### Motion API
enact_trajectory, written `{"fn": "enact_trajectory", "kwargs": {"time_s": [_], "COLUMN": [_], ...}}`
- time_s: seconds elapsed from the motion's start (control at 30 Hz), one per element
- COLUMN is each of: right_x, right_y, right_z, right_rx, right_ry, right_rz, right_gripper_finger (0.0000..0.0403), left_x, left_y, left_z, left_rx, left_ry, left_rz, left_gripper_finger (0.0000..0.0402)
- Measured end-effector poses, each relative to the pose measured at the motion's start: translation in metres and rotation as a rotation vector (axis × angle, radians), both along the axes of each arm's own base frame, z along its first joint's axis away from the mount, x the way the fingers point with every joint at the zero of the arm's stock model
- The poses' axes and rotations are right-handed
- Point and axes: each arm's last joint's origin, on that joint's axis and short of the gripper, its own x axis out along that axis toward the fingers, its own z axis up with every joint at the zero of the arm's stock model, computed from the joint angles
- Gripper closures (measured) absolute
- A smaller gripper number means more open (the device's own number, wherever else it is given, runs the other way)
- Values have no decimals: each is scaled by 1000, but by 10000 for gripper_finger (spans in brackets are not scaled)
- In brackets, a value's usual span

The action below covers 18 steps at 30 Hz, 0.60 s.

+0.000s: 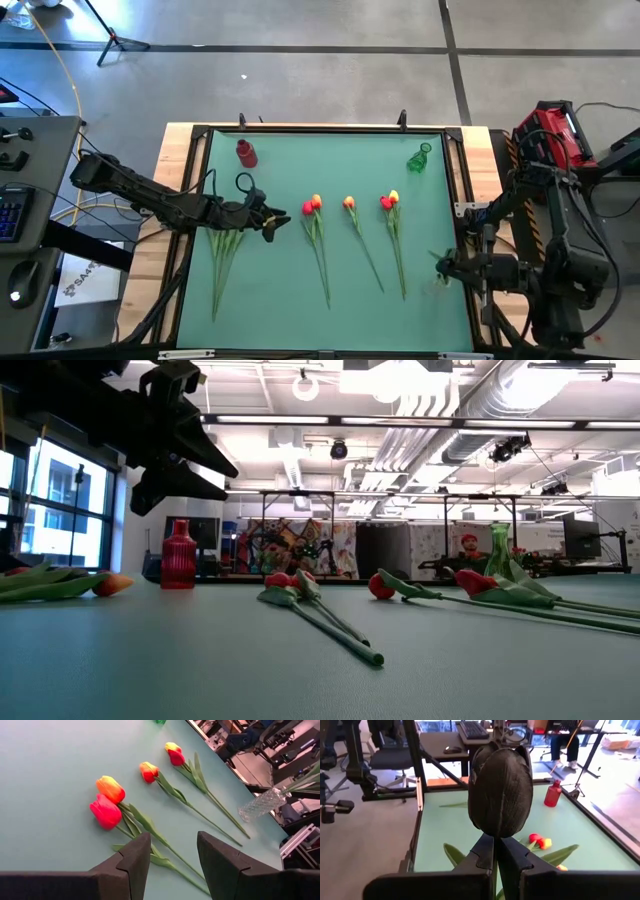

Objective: Sort flowers into vase by color
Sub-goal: Put the right black tulip into the transparent flower vase

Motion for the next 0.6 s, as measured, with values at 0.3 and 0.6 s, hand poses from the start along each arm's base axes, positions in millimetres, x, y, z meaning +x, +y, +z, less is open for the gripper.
{"fn": "enact_trajectory", "kwargs": {"time_s": [0.3,0.6], "right_x": [0,1], "right_y": [0,1], "right_z": [-1,-5], "right_rx": [9,77], "right_ry": [28,182], "right_rz": [11,44], "right_gripper_finger": [403,402], "left_x": [0,0], "left_y": [0,0], "left_z": [0,0], "left_rx": [8,17], "left_ry": [2,5], "left_rz": [-5,-10], "left_gripper_finger": [250,250]}}
